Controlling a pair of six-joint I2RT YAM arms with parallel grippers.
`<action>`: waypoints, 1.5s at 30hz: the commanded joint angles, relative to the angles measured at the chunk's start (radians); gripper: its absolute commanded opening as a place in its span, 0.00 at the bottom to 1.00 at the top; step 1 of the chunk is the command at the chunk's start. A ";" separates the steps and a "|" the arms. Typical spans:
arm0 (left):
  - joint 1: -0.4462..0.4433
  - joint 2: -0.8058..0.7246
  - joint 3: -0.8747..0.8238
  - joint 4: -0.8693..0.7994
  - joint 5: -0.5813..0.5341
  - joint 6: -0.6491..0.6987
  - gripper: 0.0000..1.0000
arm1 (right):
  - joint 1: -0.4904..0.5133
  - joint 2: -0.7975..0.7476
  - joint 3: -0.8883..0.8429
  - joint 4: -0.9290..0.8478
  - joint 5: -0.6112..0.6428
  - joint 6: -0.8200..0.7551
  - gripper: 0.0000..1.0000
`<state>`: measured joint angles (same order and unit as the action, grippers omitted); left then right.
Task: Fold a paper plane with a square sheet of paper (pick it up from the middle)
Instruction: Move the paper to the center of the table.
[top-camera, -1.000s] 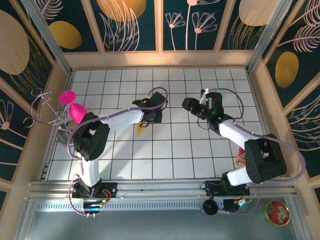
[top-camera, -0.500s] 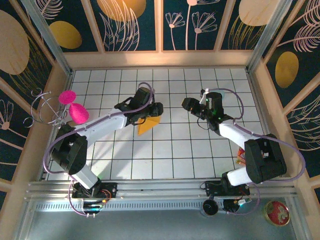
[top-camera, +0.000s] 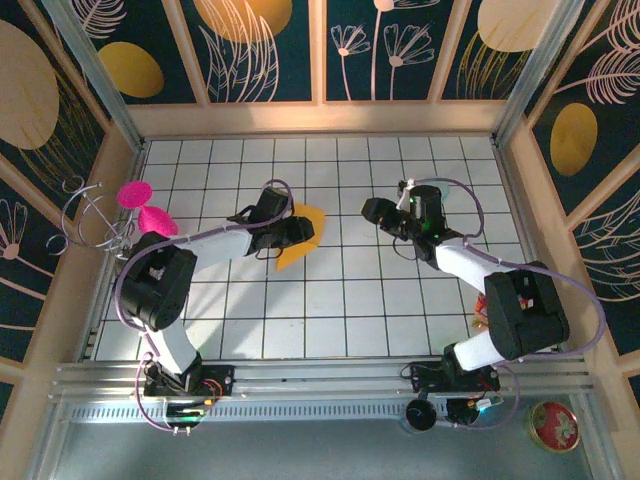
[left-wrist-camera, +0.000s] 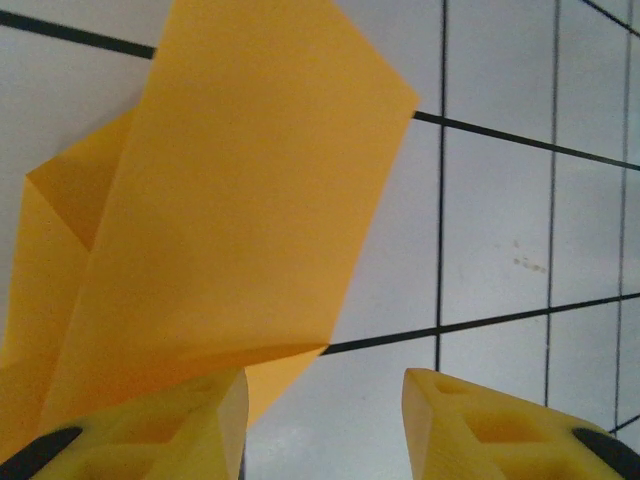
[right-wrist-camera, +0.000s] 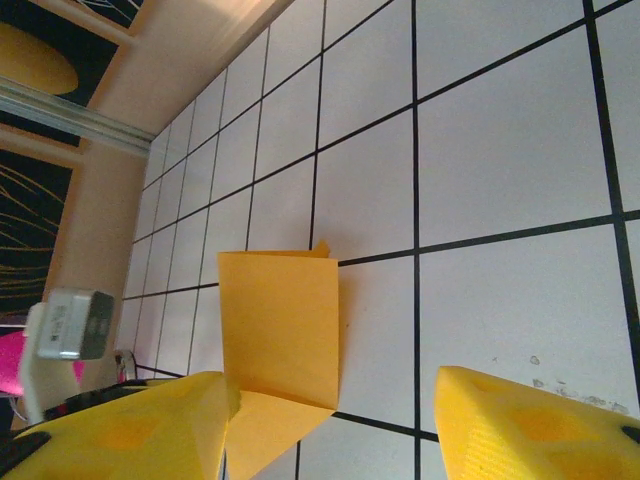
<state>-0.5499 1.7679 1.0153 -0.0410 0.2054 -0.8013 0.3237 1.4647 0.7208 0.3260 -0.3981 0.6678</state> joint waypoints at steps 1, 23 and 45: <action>0.007 0.037 -0.004 0.006 -0.007 -0.035 0.44 | 0.012 0.014 0.001 0.035 -0.018 0.011 0.57; 0.013 0.083 -0.095 0.024 -0.041 -0.084 0.24 | 0.171 0.182 0.107 -0.033 -0.007 0.094 0.48; -0.042 -0.010 -0.031 -0.031 -0.011 -0.074 0.15 | 0.195 0.204 0.098 -0.048 0.007 0.153 0.43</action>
<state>-0.5964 1.7622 0.9916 -0.0269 0.2295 -0.8528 0.5152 1.6787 0.8185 0.2798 -0.4084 0.8024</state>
